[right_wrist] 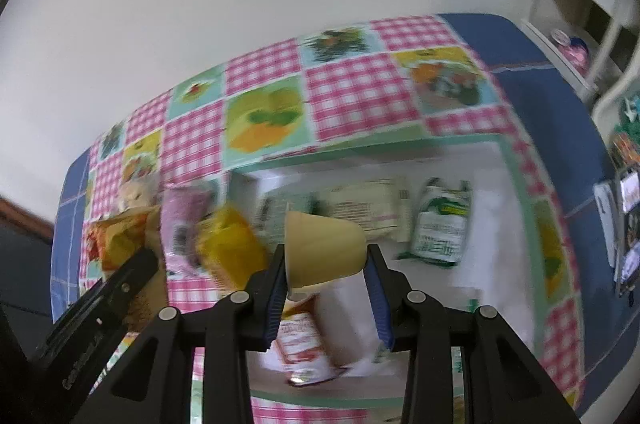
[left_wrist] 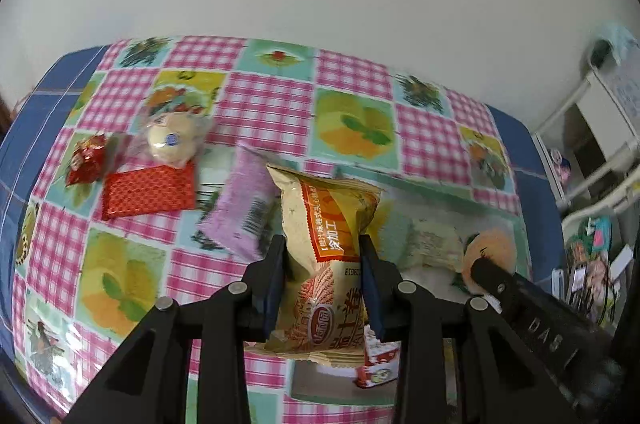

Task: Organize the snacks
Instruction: 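Carry the cream bread packet and yellow cup over the white tray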

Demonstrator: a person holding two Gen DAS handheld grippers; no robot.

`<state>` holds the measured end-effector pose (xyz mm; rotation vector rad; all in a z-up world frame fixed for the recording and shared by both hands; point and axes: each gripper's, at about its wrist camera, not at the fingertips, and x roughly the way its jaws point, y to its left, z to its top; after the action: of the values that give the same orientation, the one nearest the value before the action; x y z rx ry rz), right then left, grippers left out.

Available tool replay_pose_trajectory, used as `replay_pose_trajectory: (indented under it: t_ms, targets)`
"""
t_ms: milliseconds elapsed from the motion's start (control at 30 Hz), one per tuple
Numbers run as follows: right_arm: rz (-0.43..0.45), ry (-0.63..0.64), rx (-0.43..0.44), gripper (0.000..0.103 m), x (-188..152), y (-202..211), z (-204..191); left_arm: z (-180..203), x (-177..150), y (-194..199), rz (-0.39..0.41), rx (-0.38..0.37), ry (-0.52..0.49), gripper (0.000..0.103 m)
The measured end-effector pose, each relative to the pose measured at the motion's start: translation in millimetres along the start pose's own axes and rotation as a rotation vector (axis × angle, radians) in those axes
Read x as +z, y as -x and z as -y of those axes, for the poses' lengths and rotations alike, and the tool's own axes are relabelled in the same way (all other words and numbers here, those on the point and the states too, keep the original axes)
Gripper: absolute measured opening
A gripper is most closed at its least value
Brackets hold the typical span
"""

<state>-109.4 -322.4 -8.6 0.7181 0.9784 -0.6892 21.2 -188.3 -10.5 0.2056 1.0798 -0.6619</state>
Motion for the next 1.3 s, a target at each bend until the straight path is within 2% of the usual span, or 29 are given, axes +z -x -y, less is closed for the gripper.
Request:
replay_pose_trajectory:
  t_ms: [200, 500, 733, 1300]
  targets:
    - [-0.007, -0.062, -0.055, 0.039, 3, 0, 40, 31, -7, -6, -0.017, -0.017, -0.062, 0.036]
    - [-0.034, -0.114, -0.117, 0.040, 0, -9, 77, 71, -24, -25, -0.060, -0.011, -0.164, 0.036]
    - [-0.064, -0.118, -0.129, 0.040, -5, -21, 82, 89, -35, -41, -0.089, 0.007, -0.227, 0.036]
    - [-0.096, -0.106, -0.147, 0.040, -8, -36, 80, 92, -46, -68, -0.114, 0.026, -0.245, 0.037]
